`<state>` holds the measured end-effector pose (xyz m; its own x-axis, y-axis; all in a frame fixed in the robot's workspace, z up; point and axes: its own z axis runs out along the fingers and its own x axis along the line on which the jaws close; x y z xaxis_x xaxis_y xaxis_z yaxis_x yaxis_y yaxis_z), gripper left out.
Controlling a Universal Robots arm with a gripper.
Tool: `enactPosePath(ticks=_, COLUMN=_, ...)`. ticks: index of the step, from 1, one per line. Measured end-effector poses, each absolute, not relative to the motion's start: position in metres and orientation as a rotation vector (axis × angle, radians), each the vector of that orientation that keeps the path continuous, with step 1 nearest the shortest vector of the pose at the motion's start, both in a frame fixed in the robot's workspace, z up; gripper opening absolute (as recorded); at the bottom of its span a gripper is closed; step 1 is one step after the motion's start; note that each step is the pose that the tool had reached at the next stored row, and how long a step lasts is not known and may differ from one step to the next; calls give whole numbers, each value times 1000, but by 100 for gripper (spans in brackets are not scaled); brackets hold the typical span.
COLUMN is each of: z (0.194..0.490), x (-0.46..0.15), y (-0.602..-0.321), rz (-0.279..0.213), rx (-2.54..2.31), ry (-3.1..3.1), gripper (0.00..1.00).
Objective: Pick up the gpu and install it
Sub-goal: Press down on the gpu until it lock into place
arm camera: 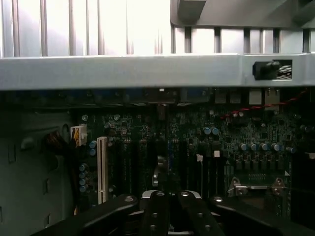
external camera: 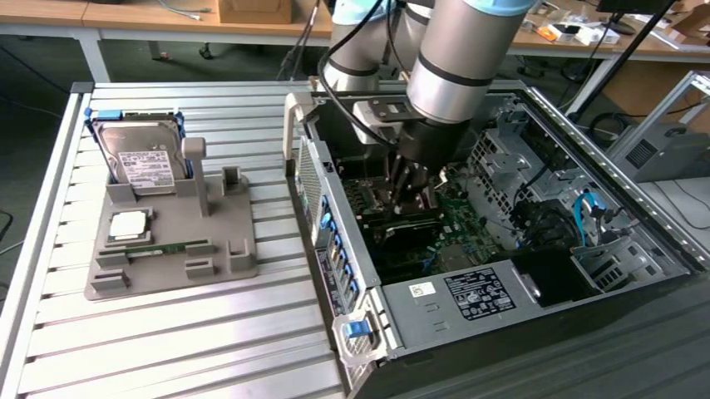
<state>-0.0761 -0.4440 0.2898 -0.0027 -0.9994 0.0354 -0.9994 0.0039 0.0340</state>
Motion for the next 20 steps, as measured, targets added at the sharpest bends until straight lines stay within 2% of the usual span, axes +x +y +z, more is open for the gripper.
enactPosePath(ticks=20, z=290, x=24, y=-444, rz=-47, rx=2162, ry=-2166, gripper=11)
